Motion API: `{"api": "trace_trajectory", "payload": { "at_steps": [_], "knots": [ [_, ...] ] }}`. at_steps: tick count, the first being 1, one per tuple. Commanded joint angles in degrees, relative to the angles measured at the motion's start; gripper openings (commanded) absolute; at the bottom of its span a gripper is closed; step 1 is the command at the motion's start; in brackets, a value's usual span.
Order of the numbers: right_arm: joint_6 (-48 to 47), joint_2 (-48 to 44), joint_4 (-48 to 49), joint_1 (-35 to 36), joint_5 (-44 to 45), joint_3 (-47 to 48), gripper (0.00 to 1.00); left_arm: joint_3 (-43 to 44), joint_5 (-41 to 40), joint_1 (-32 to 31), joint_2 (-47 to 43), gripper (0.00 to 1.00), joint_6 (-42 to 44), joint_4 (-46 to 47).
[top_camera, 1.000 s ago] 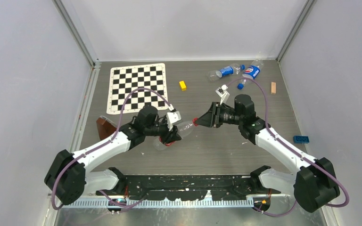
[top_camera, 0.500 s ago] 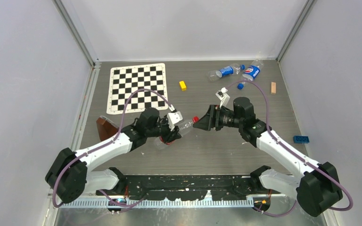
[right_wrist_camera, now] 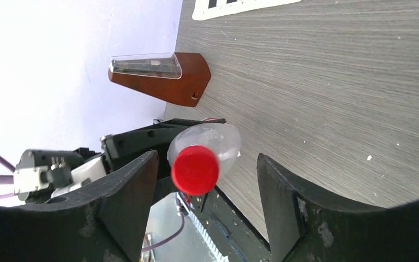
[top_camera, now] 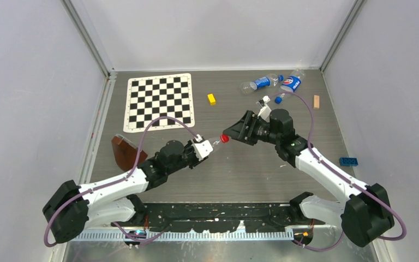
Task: Unscrew the bottle caps
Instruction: Unscrew the bottle cap from the plastic bottle.
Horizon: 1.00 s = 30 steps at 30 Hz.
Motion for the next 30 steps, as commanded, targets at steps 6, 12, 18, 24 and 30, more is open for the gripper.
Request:
{"api": "trace_trajectory", "payload": {
  "at_steps": [6, 12, 18, 24, 30],
  "knots": [
    [6.1, 2.9, 5.7, -0.1, -2.5, 2.2, 0.69, -2.6, -13.1, -3.0, -1.5, 0.06, 5.7, 9.6],
    [6.9, 4.2, 7.7, -0.1, -2.6, 1.9, 0.67, -2.7, -12.7, -3.4, -1.7, 0.06, 5.7, 10.0],
    [8.8, 6.6, 11.5, -0.1, -4.0, 1.5, 0.62, -2.8, -12.9, -3.5, -2.0, 0.06, 5.8, 10.1],
    [9.7, 8.5, 13.8, -0.1, -5.8, 1.6, 0.58, -2.8, -12.5, -3.5, -1.9, 0.06, 5.9, 10.5],
    [9.8, 10.2, 14.8, -0.1, -6.0, 1.8, 0.57, -2.6, -12.2, -3.5, -1.6, 0.06, 6.1, 10.8]
  ]
}}
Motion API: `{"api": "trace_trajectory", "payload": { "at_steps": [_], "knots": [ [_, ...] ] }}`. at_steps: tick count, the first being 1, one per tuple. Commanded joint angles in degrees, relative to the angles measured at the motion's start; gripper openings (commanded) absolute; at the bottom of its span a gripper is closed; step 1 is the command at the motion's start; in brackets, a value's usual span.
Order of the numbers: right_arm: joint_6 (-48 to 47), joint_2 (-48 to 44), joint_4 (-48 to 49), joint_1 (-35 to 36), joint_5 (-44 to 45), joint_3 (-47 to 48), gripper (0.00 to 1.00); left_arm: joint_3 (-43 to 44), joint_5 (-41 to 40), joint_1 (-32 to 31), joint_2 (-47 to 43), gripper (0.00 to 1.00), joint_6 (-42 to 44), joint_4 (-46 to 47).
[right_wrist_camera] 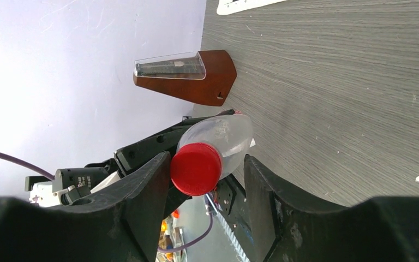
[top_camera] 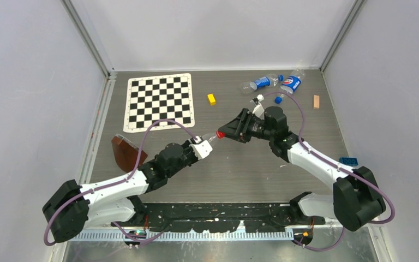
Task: Unscrew the bottle caps
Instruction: Unscrew the bottle cap from the plastic bottle.
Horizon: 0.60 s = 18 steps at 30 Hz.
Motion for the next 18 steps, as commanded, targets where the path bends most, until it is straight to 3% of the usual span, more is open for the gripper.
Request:
{"api": "trace_trajectory", "payload": {
  "at_steps": [1, 12, 18],
  "knots": [
    [0.6, 1.2, 4.0, -0.1, -1.6, 1.8, 0.56, 0.1, -0.1, -0.3, -0.9, 0.06, 0.8, 4.7],
    [-2.1, 1.7, 4.2, -0.1, -4.1, 2.1, 0.28, 0.6, 0.0, -0.3, 0.5, 0.07, 1.1, 4.8],
    [-4.7, 1.2, 1.2, -0.1, -4.1, 2.6, 0.28, 2.2, 0.6, -0.3, 2.1, 0.07, 0.2, 3.0]
  ]
}}
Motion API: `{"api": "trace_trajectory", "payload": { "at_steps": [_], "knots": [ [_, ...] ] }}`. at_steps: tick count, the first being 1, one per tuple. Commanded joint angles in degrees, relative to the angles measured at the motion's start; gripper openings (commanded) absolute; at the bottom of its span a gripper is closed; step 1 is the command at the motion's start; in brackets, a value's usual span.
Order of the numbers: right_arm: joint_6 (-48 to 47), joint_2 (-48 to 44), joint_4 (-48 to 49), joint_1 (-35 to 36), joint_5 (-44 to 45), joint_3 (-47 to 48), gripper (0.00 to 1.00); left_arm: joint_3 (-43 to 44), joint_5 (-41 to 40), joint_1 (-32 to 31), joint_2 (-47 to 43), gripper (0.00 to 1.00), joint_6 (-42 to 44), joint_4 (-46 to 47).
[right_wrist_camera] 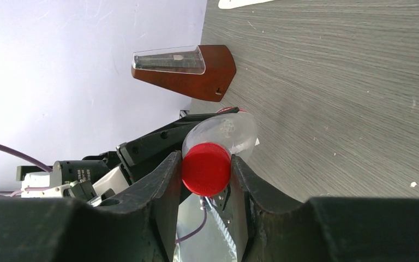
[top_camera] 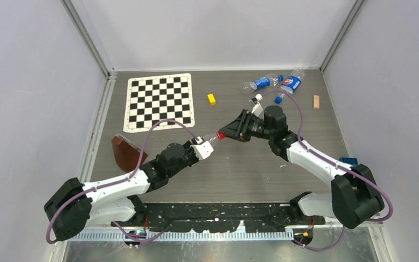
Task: Unscrew the bottle caps
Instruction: Unscrew the bottle cap from the plastic bottle.
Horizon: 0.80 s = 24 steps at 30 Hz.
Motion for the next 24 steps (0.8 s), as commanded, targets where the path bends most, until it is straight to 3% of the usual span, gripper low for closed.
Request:
{"api": "trace_trajectory", "payload": {
  "at_steps": [1, 5, 13, 15, 20, 24],
  "knots": [
    [-3.7, -0.6, -1.3, 0.2, -1.1, 2.5, 0.37, 2.4, 1.0, -0.3, 0.9, 0.07, -0.7, 2.6],
    [-4.1, -1.2, -3.3, 0.2, -0.2, 2.8, 0.52, 2.1, 0.7, -0.3, 0.9, 0.07, -0.7, 2.7],
    [-3.9, -1.3, -3.3, 0.2, -0.1, 2.6, 0.54, 1.8, 0.7, -0.3, 0.6, 0.07, -0.3, 2.4],
    [-3.8, -1.2, -3.2, 0.2, -0.1, 2.5, 0.52, 1.8, 0.9, -0.3, 0.8, 0.07, -0.3, 2.4],
    [-4.8, -1.3, -3.0, 0.2, -0.4, 2.4, 0.28, 2.0, 1.6, -0.3, 1.0, 0.07, -1.1, 2.1],
    [-7.0, -1.7, -3.3, 0.2, -1.8, 2.1, 0.15, 3.2, 2.9, -0.1, 1.5, 0.08, -4.4, -0.1]
  ]
}}
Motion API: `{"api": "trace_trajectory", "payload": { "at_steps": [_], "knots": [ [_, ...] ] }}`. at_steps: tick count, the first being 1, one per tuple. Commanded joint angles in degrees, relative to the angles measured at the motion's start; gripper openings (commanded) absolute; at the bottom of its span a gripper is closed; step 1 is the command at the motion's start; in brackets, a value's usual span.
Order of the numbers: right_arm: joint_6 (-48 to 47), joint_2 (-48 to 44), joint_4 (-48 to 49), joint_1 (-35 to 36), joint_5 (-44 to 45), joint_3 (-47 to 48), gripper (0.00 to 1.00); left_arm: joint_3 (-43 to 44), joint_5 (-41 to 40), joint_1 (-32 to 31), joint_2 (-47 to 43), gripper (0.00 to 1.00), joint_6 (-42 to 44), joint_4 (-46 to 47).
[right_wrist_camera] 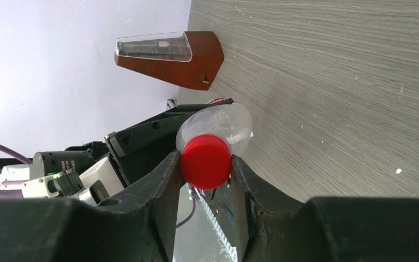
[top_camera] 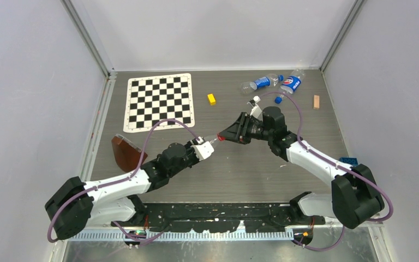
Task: Unscrew the bottle caps
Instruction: Unscrew the bottle cap from the plastic bottle.
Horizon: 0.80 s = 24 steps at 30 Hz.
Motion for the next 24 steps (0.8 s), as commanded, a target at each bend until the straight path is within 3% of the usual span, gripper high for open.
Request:
{"api": "trace_trajectory", "payload": {
  "at_steps": [1, 13, 20, 24],
  "knots": [
    [-4.4, -2.0, 0.7, 0.2, -2.2, 1.7, 0.14, 4.0, 3.5, 0.5, 0.9, 0.08, -4.5, -1.0],
    [-16.7, -11.2, -6.2, 0.3, -6.2, -1.3, 0.06, 12.0, 46.7, 13.7, 9.0, 0.09, -17.3, -7.5],
    [-22.5, -15.8, -10.4, 0.4, -8.3, -2.5, 0.05, 16.8, 61.4, 14.4, 13.0, 0.11, -15.6, -15.0],
    [-24.3, -18.4, -13.1, 0.5, -7.0, -3.0, 0.05, 18.5, 60.3, 14.5, 14.2, 0.12, -14.3, -17.4]
  ]
}}
